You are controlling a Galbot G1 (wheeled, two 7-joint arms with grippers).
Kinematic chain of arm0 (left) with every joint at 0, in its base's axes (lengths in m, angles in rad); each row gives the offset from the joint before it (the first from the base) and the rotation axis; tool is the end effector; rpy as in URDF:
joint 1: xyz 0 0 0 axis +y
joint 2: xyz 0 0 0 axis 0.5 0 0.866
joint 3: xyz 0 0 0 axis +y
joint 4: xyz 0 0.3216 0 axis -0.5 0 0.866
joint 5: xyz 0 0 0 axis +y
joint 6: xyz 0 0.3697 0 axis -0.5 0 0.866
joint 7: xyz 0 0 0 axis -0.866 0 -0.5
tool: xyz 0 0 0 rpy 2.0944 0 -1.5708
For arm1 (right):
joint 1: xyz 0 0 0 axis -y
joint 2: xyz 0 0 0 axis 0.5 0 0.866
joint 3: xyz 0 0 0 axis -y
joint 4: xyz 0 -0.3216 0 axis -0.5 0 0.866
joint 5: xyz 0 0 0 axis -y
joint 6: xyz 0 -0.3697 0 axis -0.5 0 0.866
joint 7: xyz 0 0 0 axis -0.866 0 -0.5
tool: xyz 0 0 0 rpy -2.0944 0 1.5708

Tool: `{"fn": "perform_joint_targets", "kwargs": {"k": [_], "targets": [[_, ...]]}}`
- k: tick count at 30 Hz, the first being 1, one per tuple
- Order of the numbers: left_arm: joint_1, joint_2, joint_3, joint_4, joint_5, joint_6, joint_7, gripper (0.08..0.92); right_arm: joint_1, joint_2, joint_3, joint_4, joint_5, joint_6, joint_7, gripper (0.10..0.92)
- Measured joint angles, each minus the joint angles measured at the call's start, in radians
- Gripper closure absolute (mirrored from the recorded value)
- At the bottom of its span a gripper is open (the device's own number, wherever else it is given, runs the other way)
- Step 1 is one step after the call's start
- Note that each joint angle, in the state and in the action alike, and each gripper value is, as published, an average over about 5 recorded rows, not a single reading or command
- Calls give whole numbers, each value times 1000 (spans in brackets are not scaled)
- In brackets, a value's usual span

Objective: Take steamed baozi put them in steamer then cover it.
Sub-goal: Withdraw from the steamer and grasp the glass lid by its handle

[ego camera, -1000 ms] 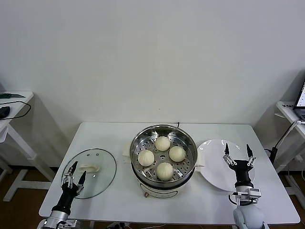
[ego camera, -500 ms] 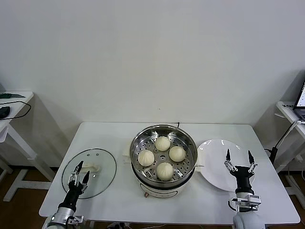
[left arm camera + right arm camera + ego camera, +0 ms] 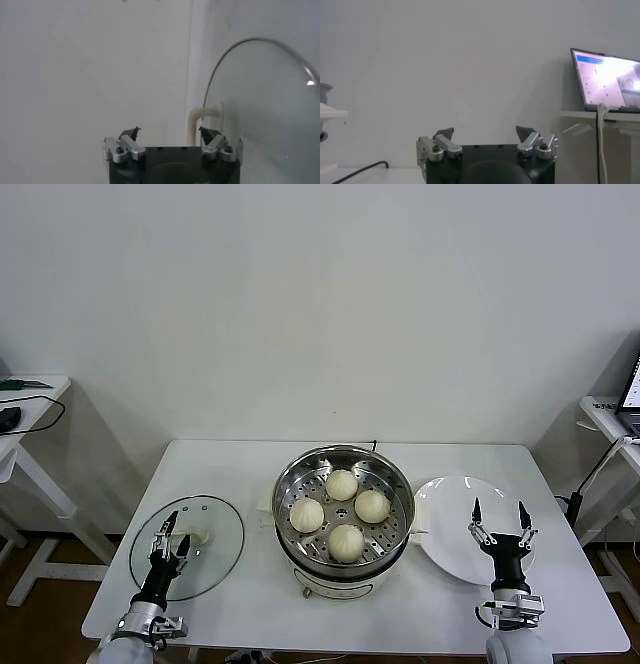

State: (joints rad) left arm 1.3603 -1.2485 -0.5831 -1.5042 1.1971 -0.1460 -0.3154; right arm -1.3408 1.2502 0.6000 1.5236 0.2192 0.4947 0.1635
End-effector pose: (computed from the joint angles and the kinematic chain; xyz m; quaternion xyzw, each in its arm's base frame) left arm 0.2513 0.1305 -0.4192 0.0292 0.7326 0.6800 0.0037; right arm 0.2619 -0.1336 -0.4061 0.1018 0.9890 -0.0551 0.0925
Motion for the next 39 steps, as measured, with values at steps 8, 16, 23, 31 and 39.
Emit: {"fn": "perform_joint_targets", "kwargs": {"k": [8, 16, 23, 31, 39], "targets": [[-40, -2, 15, 31, -12, 13, 0, 180, -1, 5, 3, 1, -10, 0, 0, 203], [-66, 1, 25, 61, -24, 25, 15, 364, 3, 8, 4, 10, -20, -2, 2, 203], [-77, 2, 29, 78, -36, 34, 32, 563, 7, 13, 3, 17, -33, -2, 3, 203], [-78, 2, 29, 84, -52, 28, 40, 785, 8, 17, 2, 17, -43, 0, 3, 203], [-46, 16, 1, -1, -77, 33, 42, 813, 14, 21, -2, 14, -53, 4, 3, 203]]}}
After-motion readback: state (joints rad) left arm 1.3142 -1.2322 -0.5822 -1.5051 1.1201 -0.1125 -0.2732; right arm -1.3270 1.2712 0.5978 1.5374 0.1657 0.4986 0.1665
